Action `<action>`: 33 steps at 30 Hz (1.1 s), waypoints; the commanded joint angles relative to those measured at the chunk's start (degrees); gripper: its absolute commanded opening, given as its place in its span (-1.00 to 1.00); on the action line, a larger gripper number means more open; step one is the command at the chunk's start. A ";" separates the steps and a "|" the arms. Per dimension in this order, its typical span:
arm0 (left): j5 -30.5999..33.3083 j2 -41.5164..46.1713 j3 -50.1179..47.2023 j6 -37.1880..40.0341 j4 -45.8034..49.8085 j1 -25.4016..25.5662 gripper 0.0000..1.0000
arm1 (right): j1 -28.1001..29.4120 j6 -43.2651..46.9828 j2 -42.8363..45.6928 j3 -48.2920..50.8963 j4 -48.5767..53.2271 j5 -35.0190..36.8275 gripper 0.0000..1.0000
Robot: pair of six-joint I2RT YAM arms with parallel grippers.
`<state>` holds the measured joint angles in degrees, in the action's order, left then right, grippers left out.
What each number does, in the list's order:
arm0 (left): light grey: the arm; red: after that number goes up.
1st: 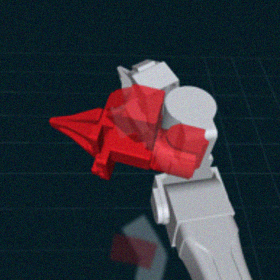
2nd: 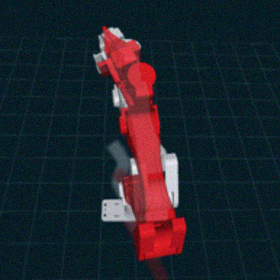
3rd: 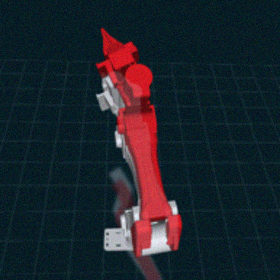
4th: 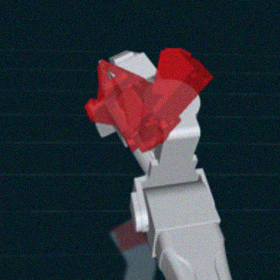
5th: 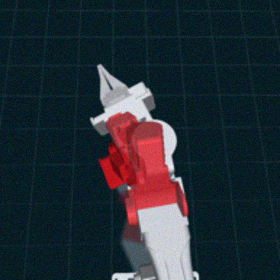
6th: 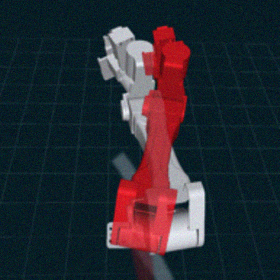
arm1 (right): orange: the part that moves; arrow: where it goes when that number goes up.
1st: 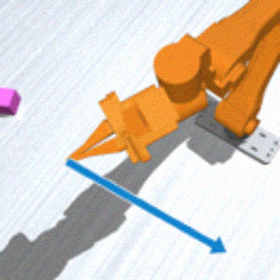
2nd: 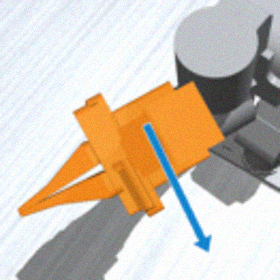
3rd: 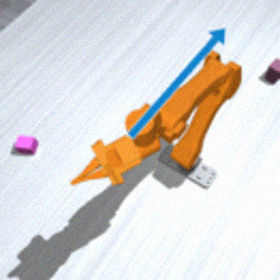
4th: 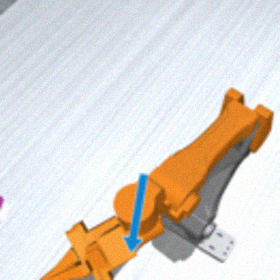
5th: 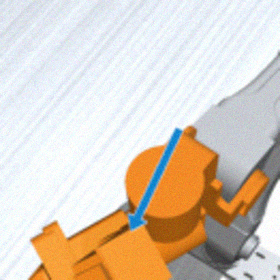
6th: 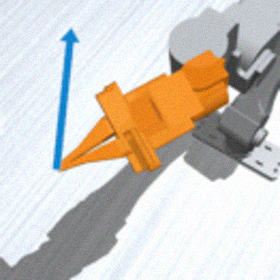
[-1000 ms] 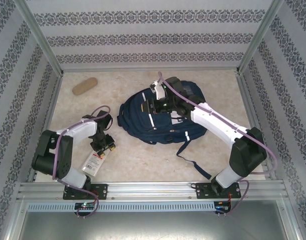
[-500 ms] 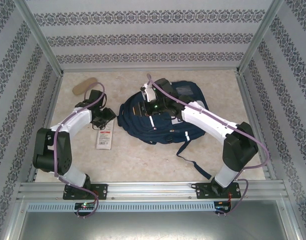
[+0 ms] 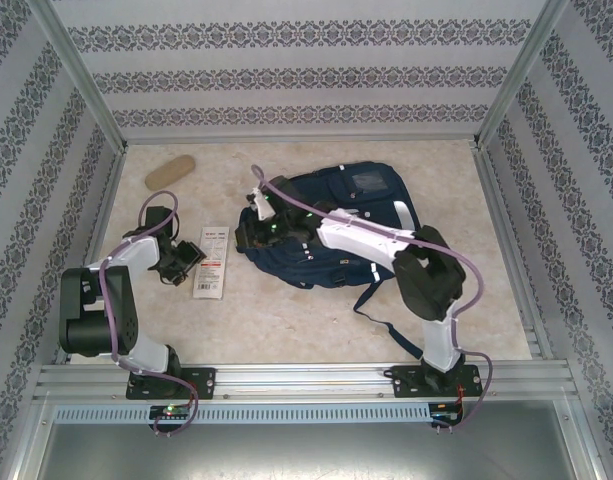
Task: Pack the student bag
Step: Move the loose stationery to the middle-left of the table, then pick up the loose stationery from the middle-left of the table.
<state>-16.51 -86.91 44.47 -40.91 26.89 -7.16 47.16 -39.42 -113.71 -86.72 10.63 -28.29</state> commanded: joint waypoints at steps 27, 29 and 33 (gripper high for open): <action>-15.83 1.76 -7.19 -1.33 -13.44 -0.40 0.12 | 6.46 -10.65 -28.38 -21.89 7.13 5.02 -0.56; -18.83 1.81 -7.86 -1.84 -15.50 -0.36 0.12 | 6.63 -10.49 -29.69 -23.67 7.51 2.99 -0.58; -24.09 1.62 -8.18 -2.66 -18.24 0.19 0.11 | 6.72 -10.15 -29.84 -23.89 8.08 2.53 -0.57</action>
<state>-24.10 -83.24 37.93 -42.00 17.41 -9.30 52.29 -49.74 -140.64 -110.30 16.36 -22.11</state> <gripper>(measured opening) 0.559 0.214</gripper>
